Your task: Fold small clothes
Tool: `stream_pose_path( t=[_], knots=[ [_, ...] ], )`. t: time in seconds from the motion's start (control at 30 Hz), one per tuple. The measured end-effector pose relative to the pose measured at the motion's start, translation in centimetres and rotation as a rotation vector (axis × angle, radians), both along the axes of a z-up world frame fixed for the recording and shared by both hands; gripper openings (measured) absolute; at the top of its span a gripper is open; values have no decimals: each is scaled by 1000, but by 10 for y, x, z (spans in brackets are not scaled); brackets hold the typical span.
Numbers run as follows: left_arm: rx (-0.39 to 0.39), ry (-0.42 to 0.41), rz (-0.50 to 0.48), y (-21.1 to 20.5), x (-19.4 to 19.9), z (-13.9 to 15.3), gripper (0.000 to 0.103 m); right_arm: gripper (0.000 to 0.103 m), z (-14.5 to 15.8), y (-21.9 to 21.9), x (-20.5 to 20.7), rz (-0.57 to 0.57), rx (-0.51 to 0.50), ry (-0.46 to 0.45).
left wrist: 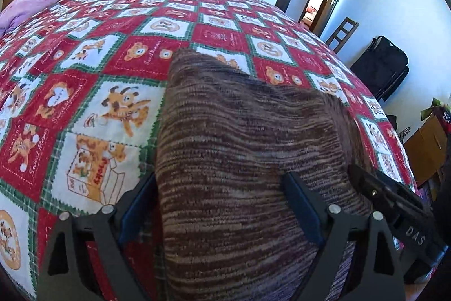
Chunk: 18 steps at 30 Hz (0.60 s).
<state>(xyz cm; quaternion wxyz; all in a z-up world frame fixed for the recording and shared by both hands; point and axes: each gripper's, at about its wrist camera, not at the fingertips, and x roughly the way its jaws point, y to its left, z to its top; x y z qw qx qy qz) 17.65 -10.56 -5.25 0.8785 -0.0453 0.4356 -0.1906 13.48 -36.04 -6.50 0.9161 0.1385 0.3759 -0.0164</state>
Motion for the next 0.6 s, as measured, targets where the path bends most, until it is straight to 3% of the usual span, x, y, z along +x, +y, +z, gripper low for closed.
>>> stream_pose_path(
  t=[0.37,0.5,0.6],
  knots=[
    [-3,-3,2,-3,4,0,92,60,-2,10,11,42,-32,27],
    [-13,-17,16,1,3,0,79,37,1,16,8,73,-41,-6],
    [-31,-31,28,5,2,1,59,23,6,31,4,64,-146,-22]
  ],
)
